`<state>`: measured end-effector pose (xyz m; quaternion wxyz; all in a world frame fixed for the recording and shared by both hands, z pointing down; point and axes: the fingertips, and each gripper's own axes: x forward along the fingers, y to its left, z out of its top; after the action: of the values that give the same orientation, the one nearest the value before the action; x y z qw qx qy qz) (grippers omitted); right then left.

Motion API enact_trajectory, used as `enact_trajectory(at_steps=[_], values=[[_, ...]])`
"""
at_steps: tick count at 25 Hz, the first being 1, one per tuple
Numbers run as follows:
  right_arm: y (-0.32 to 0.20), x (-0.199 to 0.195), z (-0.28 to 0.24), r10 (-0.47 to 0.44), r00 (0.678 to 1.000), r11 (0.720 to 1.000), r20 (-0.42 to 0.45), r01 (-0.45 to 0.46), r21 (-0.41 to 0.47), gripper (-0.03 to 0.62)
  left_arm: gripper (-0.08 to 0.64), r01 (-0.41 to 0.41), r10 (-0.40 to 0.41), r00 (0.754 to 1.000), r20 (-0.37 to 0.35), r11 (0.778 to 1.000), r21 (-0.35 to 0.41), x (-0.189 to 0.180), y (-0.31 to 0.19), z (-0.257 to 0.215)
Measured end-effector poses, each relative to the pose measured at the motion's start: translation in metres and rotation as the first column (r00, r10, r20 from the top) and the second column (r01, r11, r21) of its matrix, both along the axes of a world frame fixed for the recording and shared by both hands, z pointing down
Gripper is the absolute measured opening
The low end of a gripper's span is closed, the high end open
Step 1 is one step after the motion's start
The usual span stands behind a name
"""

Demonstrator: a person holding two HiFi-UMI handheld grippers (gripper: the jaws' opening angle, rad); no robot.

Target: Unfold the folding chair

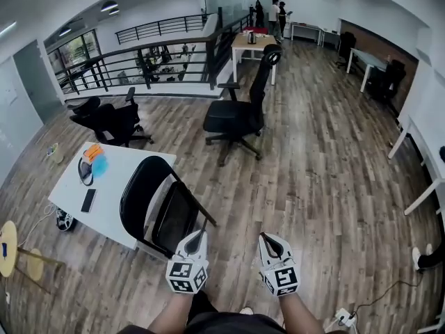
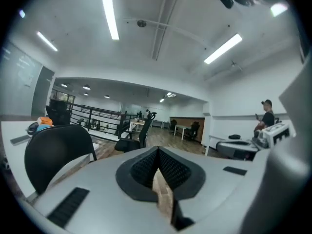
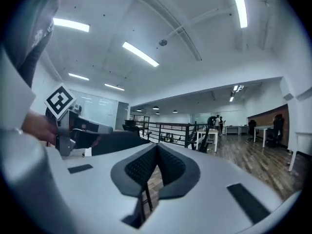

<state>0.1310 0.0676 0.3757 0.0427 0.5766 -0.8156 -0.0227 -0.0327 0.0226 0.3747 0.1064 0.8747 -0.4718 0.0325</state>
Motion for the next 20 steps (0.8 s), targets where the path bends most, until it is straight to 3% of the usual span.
enact_trajectory(at_steps=[2,6,11,15,20], values=[[0.023,0.010,-0.006,0.046,0.998,0.999,-0.032,-0.045,0.030,0.015,0.006,0.004,-0.005,0.999,0.047,1.000,0.001,0.011,0.023,0.006],[0.065,0.023,-0.026,0.134,0.990,0.985,-0.048,-0.128,0.114,0.015,0.006,-0.024,0.022,0.997,0.069,0.999,0.021,0.030,0.061,0.002],[0.104,0.030,-0.026,0.210,0.977,0.972,-0.023,-0.206,0.109,0.015,0.006,-0.077,0.073,0.995,0.075,0.996,0.049,0.038,0.098,-0.003],[0.127,0.015,-0.035,0.234,0.972,0.967,-0.027,-0.230,0.108,0.015,0.005,-0.118,0.113,0.991,0.072,0.990,0.072,0.031,0.115,-0.013],[0.145,-0.027,-0.038,0.268,0.961,0.961,-0.064,-0.261,0.094,0.015,0.005,-0.136,0.132,0.990,0.055,0.988,0.077,-0.006,0.128,-0.024]])
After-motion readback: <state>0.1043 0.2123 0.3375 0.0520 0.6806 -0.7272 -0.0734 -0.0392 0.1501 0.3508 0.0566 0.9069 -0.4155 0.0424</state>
